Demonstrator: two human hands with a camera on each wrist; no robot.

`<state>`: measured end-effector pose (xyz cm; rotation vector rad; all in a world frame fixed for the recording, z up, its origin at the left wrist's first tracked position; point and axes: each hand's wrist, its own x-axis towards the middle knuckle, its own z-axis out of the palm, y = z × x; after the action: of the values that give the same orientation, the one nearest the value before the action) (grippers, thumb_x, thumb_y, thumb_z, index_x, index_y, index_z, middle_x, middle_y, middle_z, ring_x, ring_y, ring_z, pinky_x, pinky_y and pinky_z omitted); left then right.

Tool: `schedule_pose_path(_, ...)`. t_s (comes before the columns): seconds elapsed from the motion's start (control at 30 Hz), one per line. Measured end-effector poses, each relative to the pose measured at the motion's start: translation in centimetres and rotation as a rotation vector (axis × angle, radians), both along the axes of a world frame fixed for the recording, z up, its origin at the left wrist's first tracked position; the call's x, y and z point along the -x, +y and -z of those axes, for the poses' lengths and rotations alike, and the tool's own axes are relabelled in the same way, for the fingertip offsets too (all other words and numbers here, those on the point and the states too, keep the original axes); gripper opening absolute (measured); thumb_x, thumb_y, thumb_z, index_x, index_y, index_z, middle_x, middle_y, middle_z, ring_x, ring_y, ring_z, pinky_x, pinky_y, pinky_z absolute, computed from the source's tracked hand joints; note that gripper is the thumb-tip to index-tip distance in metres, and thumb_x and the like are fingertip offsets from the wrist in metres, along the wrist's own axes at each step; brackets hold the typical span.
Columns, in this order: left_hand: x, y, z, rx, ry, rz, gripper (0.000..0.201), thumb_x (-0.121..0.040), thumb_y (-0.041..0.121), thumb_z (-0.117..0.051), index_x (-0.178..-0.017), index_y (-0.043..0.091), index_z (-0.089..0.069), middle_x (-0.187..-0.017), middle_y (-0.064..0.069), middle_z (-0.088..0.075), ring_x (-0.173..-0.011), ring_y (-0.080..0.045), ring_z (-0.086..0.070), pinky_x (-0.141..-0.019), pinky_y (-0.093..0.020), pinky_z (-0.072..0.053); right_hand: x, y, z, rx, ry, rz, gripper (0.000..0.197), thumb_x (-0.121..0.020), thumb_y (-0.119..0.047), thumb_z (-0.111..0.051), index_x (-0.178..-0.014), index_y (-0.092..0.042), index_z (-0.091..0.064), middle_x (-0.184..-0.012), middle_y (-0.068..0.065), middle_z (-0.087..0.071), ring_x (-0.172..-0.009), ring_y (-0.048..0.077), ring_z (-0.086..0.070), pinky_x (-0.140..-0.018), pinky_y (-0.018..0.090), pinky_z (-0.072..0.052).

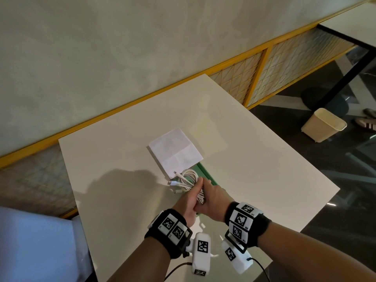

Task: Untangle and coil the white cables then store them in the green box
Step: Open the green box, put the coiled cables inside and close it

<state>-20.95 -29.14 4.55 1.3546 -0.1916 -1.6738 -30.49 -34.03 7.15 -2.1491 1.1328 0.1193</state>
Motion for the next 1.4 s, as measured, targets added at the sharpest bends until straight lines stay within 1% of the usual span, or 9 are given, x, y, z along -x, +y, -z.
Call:
schedule_pose_path(0.2, -0.9, 0.0, 0.0, -0.129, -0.114, 0.167, 0.041, -0.082, 0.063, -0.056, -0.11, 0.034, -0.064, -0.111, 0.005, -0.07, -0.101, -0.015, -0.063, -0.097, -0.044, -0.042, -0.1, -0.8, 1.0, 0.011, 0.053, -0.004, 0.059, -0.074, -0.033, -0.064, -0.123, -0.015, -0.036, -0.091, 0.01, -0.067, -0.078, 0.031, -0.064, -0.063, 0.035, -0.05)
schedule_pose_path(0.27, -1.6, 0.2, 0.1, -0.098, -0.179, 0.177, 0.033, -0.084, 0.059, -0.057, -0.105, 0.035, -0.061, -0.113, 0.006, -0.067, -0.098, -0.015, -0.064, -0.09, -0.041, -0.047, 0.0, -1.1, 1.4, -0.004, 0.072, 0.025, 0.065, -0.075, -0.038, -0.067, -0.127, -0.018, -0.034, -0.096, 0.012, -0.067, -0.083, 0.033, -0.065, -0.066, 0.036, -0.051)
schedule_pose_path(0.4, -3.6, 0.1, 0.3, -0.121, -0.35, 0.166, 0.028, -0.087, 0.049, -0.06, -0.105, 0.028, -0.059, -0.12, 0.0, -0.062, -0.098, -0.021, -0.065, -0.089, -0.041, -0.048, -0.2, -1.9, 1.8, 0.023, 0.219, 0.048, 0.065, -0.081, -0.037, -0.063, -0.132, -0.015, -0.03, -0.107, 0.015, -0.064, -0.094, 0.035, -0.063, -0.066, 0.032, -0.041)
schedule_pose_path(0.57, -5.3, 0.0, 1.7, -0.158, -0.575, -0.108, 0.036, -0.085, 0.034, -0.068, -0.11, 0.012, -0.054, -0.092, -0.004, -0.067, -0.069, -0.019, -0.065, -0.065, -0.03, -0.053, -0.9, -2.2, 2.6, 0.005, 0.333, 0.099, 0.057, -0.083, -0.033, -0.062, -0.127, -0.013, -0.032, -0.093, 0.007, -0.058, -0.075, 0.027, -0.052, -0.064, 0.032, -0.043)
schedule_pose_path(0.67, -5.7, -0.3, 2.9, -0.172, -0.725, -0.095, 0.038, -0.082, 0.029, -0.071, -0.11, 0.014, -0.051, -0.094, -0.006, -0.067, -0.076, -0.022, -0.063, -0.071, -0.033, -0.053, -1.5, -2.2, 3.3, -0.003, 0.357, 0.085, 0.05, -0.082, -0.03, -0.061, -0.122, -0.013, -0.035, -0.098, 0.009, -0.062, -0.072, 0.026, -0.05, -0.063, 0.033, -0.046)
schedule_pose_path(0.8, -5.8, -0.6, 4.3, -0.189, -0.689, -0.165, 0.046, -0.077, 0.016, -0.077, -0.114, 0.01, -0.05, -0.091, -0.003, -0.067, -0.086, -0.026, -0.066, -0.086, -0.043, -0.056, -2.2, -2.5, 3.7, -0.008, 0.38, 0.105, 0.043, -0.082, -0.027, -0.06, -0.116, -0.012, -0.037, -0.085, 0.005, -0.052, -0.071, 0.026, -0.049, -0.062, 0.032, -0.044)
schedule_pose_path(0.9, -5.6, -0.9, 4.8, -0.174, -0.65, -0.195, 0.036, -0.081, 0.011, -0.073, -0.109, 0.008, -0.051, -0.097, -0.012, -0.07, -0.08, -0.027, -0.069, -0.078, -0.041, -0.06, -2.6, -2.8, 3.9, -0.013, 0.403, 0.12, 0.042, -0.081, -0.022, -0.06, -0.116, -0.012, -0.038, -0.086, 0.005, -0.053, -0.074, 0.027, -0.054, -0.063, 0.032, -0.046)
schedule_pose_path(1.07, -6.0, -1.6, 5.1, -0.215, -0.671, -0.212, 0.027, -0.084, 0.013, -0.071, -0.104, 0.004, -0.055, -0.098, -0.015, -0.068, -0.069, -0.024, -0.071, -0.062, -0.032, -0.06, -3.1, -3.0, 4.3, -0.014, 0.46, 0.086, 0.045, -0.084, -0.015, -0.056, -0.124, -0.006, -0.035, -0.11, 0.012, -0.064, -0.098, 0.032, -0.064, -0.074, 0.038, -0.052)
schedule_pose_path(1.4, -6.9, -2.6, 5.3, -0.236, -0.661, -0.187, 0.029, -0.08, 0.019, -0.076, -0.083, 0.003, -0.052, -0.083, -0.02, -0.072, -0.052, -0.021, -0.068, -0.046, -0.026, -0.057, -3.7, -3.3, 4.9, 0.186, 0.559, -0.069, 0.058, -0.093, -0.008, -0.04, -0.144, -0.001, -0.013, -0.118, 0.012, -0.064, -0.103, 0.031, -0.064, -0.084, 0.042, -0.049)
